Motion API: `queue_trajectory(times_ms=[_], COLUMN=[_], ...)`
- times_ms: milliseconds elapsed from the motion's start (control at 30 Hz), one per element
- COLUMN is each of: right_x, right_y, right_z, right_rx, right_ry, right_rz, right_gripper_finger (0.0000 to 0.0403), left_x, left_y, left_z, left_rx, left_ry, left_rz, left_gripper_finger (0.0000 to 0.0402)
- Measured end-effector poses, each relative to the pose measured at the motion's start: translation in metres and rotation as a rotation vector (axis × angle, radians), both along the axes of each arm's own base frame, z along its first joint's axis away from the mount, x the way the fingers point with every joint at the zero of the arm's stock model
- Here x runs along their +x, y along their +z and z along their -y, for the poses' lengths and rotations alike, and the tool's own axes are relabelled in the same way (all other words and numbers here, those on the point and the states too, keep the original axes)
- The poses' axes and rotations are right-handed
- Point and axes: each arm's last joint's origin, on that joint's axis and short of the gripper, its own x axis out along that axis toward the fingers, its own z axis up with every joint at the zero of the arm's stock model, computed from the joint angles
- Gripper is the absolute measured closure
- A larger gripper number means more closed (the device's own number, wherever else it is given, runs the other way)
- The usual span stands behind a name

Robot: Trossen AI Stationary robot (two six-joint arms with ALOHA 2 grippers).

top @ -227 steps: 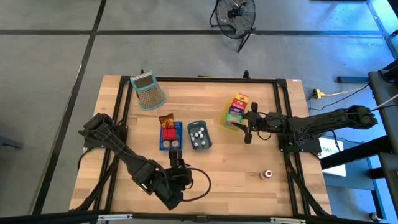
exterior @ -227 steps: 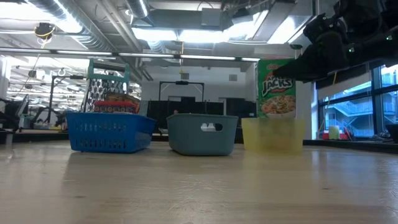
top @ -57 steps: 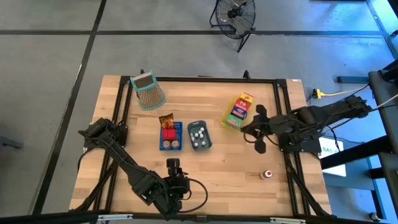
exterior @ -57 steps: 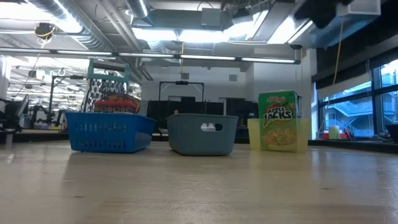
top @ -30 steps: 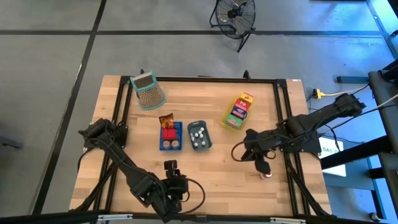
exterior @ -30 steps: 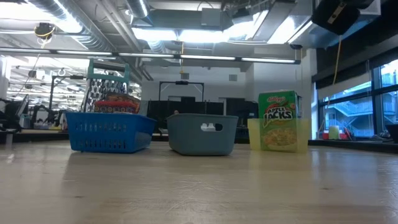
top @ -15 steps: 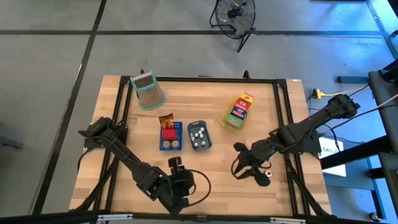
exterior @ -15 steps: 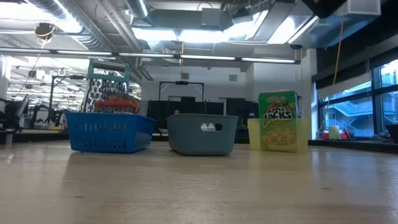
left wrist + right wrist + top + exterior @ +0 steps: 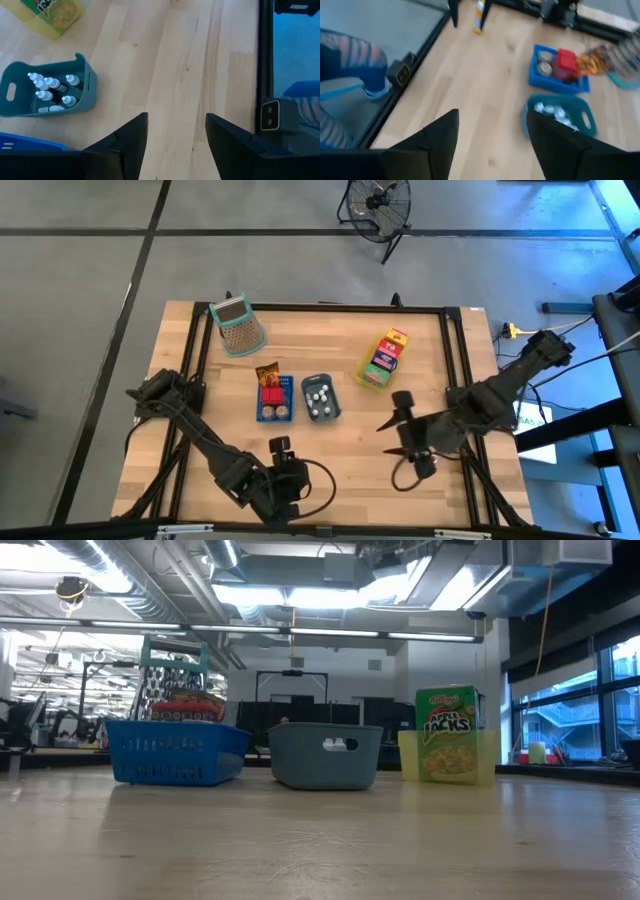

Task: Pick & Place Kitchen Items
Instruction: Put the red food coloring bottle into the gray bin

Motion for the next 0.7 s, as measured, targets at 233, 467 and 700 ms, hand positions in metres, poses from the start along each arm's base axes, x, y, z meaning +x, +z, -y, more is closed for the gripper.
queue_trajectory(times_ms=[233, 467, 700], right_x=[-0.022, -0.032, -0.034], right_y=[0.024, 0.001, -0.026], right_z=[-0.008, -0.014, -0.018], right_rx=[-0.012, 0.043, 0.023], right_ry=[-0.100, -0.276, -0.424], right_rz=[-0.238, -0.603, -0.839], right_gripper_finger=[0.0165, 0.0165, 0.0167], left_x=[-0.003, -0.002, -0.002], left_y=[0.000, 0.000, 0.000], left_z=[0.003, 0.003, 0.003], left_rx=[0.009, 0.030, 0.023], left_ry=[-0.017, -0.022, -0.010], left_rz=[-0.001, 0.007, 0.013], left_gripper_finger=[0.0208, 0.0208, 0.0208])
